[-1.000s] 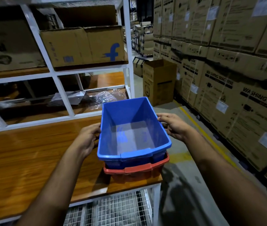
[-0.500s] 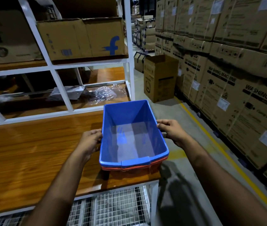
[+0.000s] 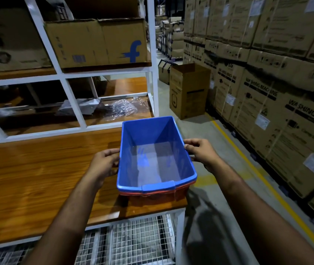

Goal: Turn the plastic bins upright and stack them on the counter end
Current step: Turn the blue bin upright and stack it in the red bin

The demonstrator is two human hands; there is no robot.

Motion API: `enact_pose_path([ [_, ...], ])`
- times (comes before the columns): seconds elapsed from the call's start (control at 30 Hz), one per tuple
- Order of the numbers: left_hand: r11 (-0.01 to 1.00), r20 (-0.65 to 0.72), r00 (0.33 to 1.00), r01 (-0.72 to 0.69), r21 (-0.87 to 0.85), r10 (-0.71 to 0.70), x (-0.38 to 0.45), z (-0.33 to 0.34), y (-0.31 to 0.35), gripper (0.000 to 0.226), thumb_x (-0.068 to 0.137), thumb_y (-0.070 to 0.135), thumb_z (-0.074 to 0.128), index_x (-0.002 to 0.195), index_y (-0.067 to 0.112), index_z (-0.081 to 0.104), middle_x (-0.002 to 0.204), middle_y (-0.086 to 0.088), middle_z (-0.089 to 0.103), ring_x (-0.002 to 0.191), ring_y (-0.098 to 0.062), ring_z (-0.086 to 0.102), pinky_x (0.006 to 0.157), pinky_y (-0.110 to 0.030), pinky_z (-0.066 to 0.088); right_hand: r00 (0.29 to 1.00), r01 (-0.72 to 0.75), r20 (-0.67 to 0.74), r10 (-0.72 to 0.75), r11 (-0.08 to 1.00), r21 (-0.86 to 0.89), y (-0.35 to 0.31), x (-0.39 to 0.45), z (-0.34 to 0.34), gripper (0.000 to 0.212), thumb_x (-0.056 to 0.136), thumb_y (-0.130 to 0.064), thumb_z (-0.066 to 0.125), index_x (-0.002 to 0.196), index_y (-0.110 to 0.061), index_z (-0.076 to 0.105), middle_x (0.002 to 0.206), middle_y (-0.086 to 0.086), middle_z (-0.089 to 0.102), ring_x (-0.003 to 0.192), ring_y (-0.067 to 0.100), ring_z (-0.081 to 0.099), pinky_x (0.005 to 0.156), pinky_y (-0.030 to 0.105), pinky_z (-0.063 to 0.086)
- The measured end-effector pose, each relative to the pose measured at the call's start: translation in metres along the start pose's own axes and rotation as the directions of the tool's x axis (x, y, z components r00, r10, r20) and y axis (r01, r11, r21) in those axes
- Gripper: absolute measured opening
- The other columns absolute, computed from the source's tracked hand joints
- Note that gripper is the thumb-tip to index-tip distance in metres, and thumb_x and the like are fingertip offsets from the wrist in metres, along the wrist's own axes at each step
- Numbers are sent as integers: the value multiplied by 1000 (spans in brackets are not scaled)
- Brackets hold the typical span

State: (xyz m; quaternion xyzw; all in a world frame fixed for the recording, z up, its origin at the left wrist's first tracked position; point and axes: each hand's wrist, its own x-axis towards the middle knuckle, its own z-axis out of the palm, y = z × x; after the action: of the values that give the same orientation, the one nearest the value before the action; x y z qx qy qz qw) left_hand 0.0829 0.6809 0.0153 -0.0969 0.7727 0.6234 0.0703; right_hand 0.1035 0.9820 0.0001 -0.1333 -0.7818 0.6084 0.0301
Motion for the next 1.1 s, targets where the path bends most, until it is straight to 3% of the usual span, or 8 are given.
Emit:
enact_pose_path([
  [0.17, 998, 4, 998, -55, 13, 55, -13, -13, 9, 28, 98, 18, 50, 123, 21, 61, 108, -8, 69, 93, -24, 66, 72, -37, 53, 996, 31, -90, -30, 1000, 5, -8, -11, 3, 28, 96, -10, 54, 121, -11, 66, 96, 0, 69, 89, 18, 67, 64, 28, 52],
  [0.3, 987, 15, 989, -146, 70, 146, -33, -28, 15, 29, 96, 18, 54, 122, 25, 63, 110, -4, 69, 95, -19, 65, 70, -36, 51, 975, 150, -122, -186, 955, -257, -25, -35, 0, 30, 95, -21, 54, 123, -21, 66, 107, -4, 69, 95, 10, 64, 69, 26, 52],
  [0.4, 964, -6, 966, -259, 63, 260, -52, -50, 3, 24, 95, 12, 56, 109, 29, 67, 104, -1, 70, 89, -13, 64, 66, -30, 49, 928, 340, 66, -366, 761, -553, -43, -50, 22, 34, 92, -27, 59, 125, -22, 65, 115, -2, 65, 102, 12, 62, 87, 32, 51],
  [0.5, 934, -5, 938, -346, 86, 348, -67, -82, -9, 27, 94, 8, 56, 113, 22, 68, 103, 4, 71, 93, -10, 64, 67, -25, 50, 875, 458, 230, -426, 573, -679, -61, -65, 62, 38, 89, -30, 61, 125, -17, 65, 116, 6, 65, 108, 21, 60, 90, 28, 42],
  [0.63, 866, -53, 906, -383, 322, 420, -76, -153, -30, 34, 90, 29, 59, 123, 27, 65, 117, 13, 67, 101, 6, 60, 77, -14, 46, 833, 545, 369, -413, 494, -677, -78, -84, 145, 46, 90, -36, 57, 132, -17, 59, 124, 9, 60, 118, 27, 53, 97, 36, 42],
  [0.7, 827, -98, 895, -354, 437, 435, -79, -190, -45, 34, 95, 26, 58, 129, 23, 62, 122, 12, 61, 106, -4, 59, 78, -16, 44, 821, 565, 406, -401, 462, -684, -85, -94, 191, 49, 91, -38, 54, 136, -17, 54, 130, 7, 55, 123, 26, 48, 100, 36, 41],
  [0.83, 741, -112, 887, -299, 601, 449, -82, -280, -80, 49, 89, 39, 50, 134, 20, 57, 132, -6, 59, 122, -29, 53, 96, -43, 47, 767, 634, 479, -427, 386, -670, -100, -115, 300, 52, 92, -37, 54, 140, -16, 49, 140, 7, 49, 130, 26, 43, 106, 38, 41],
  [1.1, 616, -212, 862, -138, 775, 460, -78, -498, -149, 49, 94, 30, 57, 141, 18, 49, 135, -5, 58, 125, -25, 45, 97, -36, 39, 666, 745, 608, -432, 359, -562, -135, -157, 531, 57, 96, -39, 49, 147, -18, 37, 147, 4, 44, 133, 23, 39, 107, 36, 39],
])
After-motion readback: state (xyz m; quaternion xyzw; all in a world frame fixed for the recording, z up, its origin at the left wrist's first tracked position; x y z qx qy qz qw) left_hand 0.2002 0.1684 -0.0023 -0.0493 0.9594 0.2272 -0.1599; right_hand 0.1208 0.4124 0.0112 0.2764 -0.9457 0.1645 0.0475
